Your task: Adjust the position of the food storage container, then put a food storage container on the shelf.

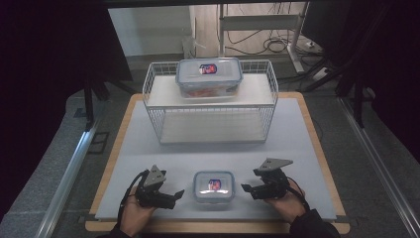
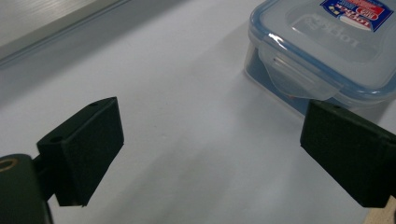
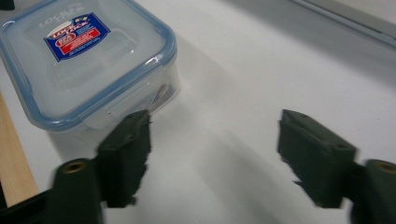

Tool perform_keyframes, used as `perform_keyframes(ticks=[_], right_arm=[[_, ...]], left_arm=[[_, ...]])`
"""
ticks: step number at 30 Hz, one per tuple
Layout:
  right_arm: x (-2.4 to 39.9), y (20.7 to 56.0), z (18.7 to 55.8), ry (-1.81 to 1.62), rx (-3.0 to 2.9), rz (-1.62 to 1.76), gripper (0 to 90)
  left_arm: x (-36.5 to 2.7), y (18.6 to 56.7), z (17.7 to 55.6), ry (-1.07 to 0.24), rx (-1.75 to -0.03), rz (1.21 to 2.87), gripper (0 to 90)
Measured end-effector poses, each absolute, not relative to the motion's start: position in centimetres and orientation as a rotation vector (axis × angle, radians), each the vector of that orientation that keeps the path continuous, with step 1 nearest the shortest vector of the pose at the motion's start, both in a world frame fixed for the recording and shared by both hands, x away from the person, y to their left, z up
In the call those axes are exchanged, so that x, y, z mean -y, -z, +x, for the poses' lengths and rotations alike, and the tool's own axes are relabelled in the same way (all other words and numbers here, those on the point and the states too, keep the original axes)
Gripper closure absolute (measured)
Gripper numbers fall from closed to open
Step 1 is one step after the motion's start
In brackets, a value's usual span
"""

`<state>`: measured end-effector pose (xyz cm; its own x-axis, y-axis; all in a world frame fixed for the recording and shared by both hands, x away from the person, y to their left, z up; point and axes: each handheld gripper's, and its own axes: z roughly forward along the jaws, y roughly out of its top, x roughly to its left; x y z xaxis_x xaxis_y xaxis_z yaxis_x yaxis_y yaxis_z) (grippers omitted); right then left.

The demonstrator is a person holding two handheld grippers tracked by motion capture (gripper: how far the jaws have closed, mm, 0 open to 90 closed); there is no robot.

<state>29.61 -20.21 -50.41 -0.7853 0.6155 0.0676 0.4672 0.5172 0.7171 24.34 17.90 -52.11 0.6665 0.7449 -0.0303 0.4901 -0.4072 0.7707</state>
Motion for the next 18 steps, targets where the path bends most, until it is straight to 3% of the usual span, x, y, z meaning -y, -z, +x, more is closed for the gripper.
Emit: perform_keyframes(ticks=[3, 6, 18], right_arm=[[20.24, 50.75, 29.75, -1.123, -2.582, 0.931, 13.4], [20.3, 51.04, 29.89, -1.1, -2.59, 0.939, 9.5], [20.63, 50.5, 29.93, -1.138, -2.55, 0.975, 5.1]], left_arm=[[-18.18, 52.18, 24.41, -0.405, -0.946, 2.069, 4.8], [-18.15, 52.35, 24.49, -0.401, -0.945, 2.075, 4.4], [-17.85, 52.3, 24.65, -0.348, -0.978, 2.091, 3.6]])
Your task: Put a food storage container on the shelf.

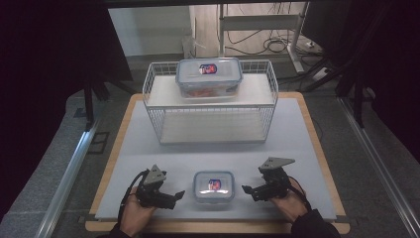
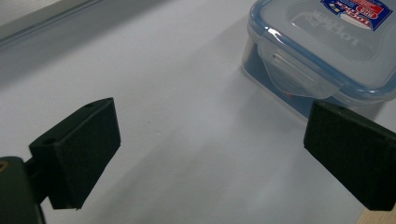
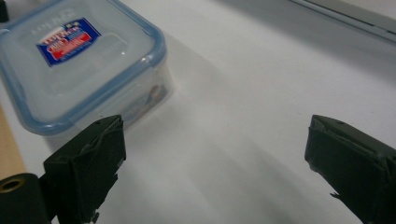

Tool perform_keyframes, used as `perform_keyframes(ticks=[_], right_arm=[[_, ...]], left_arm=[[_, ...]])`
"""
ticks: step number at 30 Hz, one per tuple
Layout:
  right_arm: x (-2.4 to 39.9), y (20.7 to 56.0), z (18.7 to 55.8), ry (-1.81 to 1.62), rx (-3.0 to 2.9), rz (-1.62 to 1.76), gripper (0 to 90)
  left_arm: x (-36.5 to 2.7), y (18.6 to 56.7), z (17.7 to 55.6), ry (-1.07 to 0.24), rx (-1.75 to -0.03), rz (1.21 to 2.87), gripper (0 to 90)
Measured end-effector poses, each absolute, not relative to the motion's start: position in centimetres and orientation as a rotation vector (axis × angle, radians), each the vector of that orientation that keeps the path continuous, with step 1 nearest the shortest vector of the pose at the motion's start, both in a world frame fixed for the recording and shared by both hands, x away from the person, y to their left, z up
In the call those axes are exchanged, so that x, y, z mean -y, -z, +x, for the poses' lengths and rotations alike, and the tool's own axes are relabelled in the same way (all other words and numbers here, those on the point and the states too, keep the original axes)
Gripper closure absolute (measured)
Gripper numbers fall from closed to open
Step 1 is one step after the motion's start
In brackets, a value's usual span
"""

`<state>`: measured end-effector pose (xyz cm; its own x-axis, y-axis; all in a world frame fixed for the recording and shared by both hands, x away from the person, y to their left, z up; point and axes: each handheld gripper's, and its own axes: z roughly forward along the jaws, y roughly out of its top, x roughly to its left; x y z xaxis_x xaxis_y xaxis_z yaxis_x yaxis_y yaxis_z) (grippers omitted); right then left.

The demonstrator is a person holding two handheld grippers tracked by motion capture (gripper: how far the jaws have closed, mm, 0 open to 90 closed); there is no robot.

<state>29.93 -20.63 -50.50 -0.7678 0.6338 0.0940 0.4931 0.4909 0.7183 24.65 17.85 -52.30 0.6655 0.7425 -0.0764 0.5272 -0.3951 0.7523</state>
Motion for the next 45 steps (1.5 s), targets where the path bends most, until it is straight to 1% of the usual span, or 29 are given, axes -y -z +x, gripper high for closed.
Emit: perform_keyframes(ticks=[5, 12, 15, 17, 24, 27, 32, 35, 37, 39, 40, 41, 42, 43, 45], right_arm=[[20.3, 50.2, 29.8, -1.166, -2.566, 0.982, 5.0], [19.1, 49.2, 29.3, -1.176, -2.608, 0.928, 5.1], [18.8, 49.0, 29.2, -1.171, -2.621, 0.9, 4.4], [18.4, 48.8, 29.0, -1.187, -2.644, 0.9, 3.1], [17.3, 49.0, 29.3, -1.211, -2.724, 0.996, 10.2], [17.0, 49.2, 29.5, -1.22, -2.732, 1.014, 12.9], [16.3, 49.9, 29.9, -1.214, -2.768, 1.028, 15.9], [15.5, 50.3, 30.2, -1.234, -2.813, 1.056, 17.9], [15.3, 50.4, 30.3, -1.252, -2.83, 1.078, 20.9], [15.3, 50.6, 30.4, -1.267, -2.842, 1.108, 21.2], [15.4, 50.6, 30.4, -1.268, -2.843, 1.127, 21.9], [15.4, 50.6, 30.4, -1.268, -2.843, 1.127, 21.9], [15.6, 50.6, 30.4, -1.27, -2.847, 1.141, 24.6], [15.7, 50.6, 30.3, -1.273, -2.848, 1.154, 25.5], [15.8, 50.6, 30.2, -1.285, -2.842, 1.163, 28.1]], left_arm=[[-17.7, 51.6, 24.5, -0.31, -0.977, 2.057, 3.4], [-16.7, 50.9, 24.8, -0.174, -0.946, 2.048, 1.6], [-16.3, 50.9, 24.9, -0.156, -0.941, 2.054, 3.1], [-15.8, 50.9, 25.2, -0.112, -0.925, 2.044, 3.5], [-14.6, 51.3, 26.5, -0.03, -0.925, 2.045, 3.3], [-13.9, 51.7, 27.2, 0.029, -0.936, 2.039, 4.0], [-13.4, 52.1, 27.4, 0.065, -0.932, 2.058, 5.3], [-13.1, 52.5, 27.7, 0.147, -0.924, 2.032, 7.1], [-12.7, 52.7, 27.6, 0.193, -0.908, 2.042, 10.9], [-12.1, 52.8, 27.4, 0.171, -0.901, 2.105, 7.6], [-11.9, 52.8, 27.1, 0.154, -0.894, 2.128, 7.5], [-11.9, 52.8, 27.1, 0.154, -0.894, 2.128, 7.9], [-11.7, 52.5, 26.7, 0.123, -0.892, 2.149, 9.0], [-11.7, 52.4, 26.6, 0.113, -0.892, 2.149, 10.5], [-12.0, 52.3, 26.5, 0.116, -0.894, 2.138, 13.5]])
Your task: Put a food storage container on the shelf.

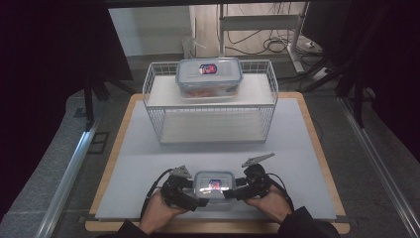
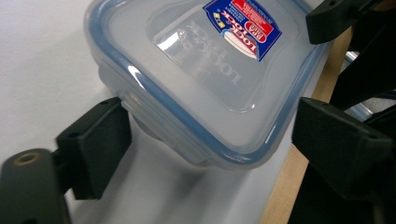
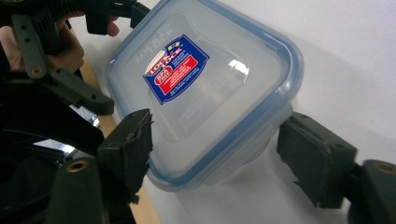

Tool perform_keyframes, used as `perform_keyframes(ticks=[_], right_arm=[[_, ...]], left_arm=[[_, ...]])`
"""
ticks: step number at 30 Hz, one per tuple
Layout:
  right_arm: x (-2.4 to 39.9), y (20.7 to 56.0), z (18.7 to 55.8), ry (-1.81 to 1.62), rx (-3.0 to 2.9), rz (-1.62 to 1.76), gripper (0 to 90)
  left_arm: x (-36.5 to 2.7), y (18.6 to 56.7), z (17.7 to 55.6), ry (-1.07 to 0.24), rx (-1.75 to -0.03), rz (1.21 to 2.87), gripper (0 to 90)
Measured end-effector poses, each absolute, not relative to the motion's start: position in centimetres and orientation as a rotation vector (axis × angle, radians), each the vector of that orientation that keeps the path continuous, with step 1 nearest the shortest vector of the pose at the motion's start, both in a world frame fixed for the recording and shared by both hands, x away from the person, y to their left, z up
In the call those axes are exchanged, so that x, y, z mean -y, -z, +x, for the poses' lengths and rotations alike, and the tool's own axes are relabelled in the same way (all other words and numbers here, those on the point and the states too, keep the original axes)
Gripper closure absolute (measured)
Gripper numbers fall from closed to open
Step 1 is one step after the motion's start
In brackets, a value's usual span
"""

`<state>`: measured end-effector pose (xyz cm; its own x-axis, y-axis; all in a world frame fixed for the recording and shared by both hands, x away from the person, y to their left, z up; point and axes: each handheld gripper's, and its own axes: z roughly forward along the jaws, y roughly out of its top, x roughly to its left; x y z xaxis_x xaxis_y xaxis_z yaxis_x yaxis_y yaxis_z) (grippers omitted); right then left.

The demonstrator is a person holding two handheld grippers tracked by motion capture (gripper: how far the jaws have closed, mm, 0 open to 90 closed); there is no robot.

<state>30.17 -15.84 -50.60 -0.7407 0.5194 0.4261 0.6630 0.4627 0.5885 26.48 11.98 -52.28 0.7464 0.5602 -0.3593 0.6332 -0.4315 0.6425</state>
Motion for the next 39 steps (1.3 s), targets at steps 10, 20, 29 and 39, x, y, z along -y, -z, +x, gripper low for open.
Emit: perform_keyframes(ticks=[10, 20, 29, 39], right_arm=[[17.1, 50.7, 28.8, 1.194, 2.434, -1.076, 45.9], [18.4, 51.2, 28.8, 1.259, 2.262, -1.117, 56.5], [18.6, 51.0, 28.8, 1.314, 2.229, -1.143, 59.0], [19.4, 49.7, 29.6, 1.418, 2.147, -1.151, 58.4]], left_arm=[[-14.3, 52.2, 25.9, 0.181, -0.926, 1.979, 40.7], [-15.5, 52.6, 25.9, 0.276, -0.954, 1.868, 53.1], [-15.7, 53.0, 26.4, 0.31, -0.988, 1.785, 54.6], [-16.0, 51.5, 26.7, 0.294, -0.929, 1.722, 58.6]])
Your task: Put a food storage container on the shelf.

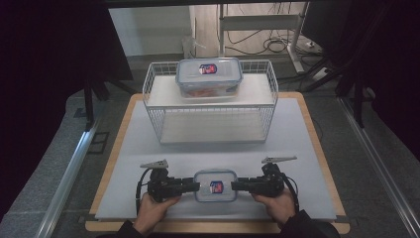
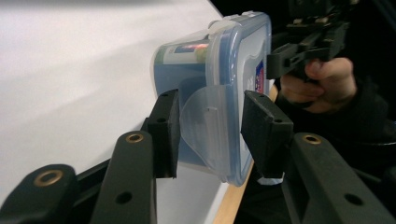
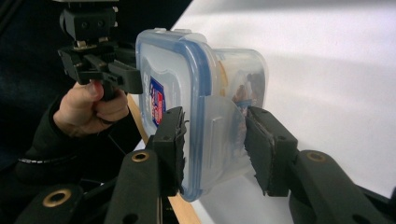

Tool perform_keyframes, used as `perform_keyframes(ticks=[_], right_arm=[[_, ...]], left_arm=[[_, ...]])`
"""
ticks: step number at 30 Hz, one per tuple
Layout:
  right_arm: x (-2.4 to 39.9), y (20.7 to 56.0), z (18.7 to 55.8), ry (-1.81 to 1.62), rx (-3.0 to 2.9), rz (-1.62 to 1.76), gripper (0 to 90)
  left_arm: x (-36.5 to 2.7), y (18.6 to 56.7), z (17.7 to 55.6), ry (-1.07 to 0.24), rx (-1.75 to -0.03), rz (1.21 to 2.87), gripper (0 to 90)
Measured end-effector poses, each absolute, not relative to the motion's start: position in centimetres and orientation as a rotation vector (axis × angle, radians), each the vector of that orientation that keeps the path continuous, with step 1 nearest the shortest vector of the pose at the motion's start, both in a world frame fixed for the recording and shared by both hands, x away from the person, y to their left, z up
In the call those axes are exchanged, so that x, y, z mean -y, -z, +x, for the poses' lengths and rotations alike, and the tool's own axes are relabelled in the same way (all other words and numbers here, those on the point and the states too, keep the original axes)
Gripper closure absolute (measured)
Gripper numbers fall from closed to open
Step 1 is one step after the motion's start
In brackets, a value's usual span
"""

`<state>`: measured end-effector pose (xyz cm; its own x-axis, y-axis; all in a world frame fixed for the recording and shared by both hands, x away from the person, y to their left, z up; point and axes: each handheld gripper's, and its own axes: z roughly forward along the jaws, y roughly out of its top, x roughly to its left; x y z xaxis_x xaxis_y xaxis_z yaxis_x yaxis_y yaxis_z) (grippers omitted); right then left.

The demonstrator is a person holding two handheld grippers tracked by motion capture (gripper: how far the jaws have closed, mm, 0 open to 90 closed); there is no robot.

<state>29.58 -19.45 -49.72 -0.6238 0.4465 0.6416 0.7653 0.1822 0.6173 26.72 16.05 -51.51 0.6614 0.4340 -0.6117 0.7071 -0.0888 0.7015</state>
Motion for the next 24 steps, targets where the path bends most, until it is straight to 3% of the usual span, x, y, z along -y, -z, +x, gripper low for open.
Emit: perform_keyframes(ticks=[24], right_arm=[[18.8, 43.9, 32.7, 1.542, 2.193, -1.071, 58.5]], left_arm=[[-17.1, 45.2, 30.0, 0.222, -0.869, 1.69, 59.1]])
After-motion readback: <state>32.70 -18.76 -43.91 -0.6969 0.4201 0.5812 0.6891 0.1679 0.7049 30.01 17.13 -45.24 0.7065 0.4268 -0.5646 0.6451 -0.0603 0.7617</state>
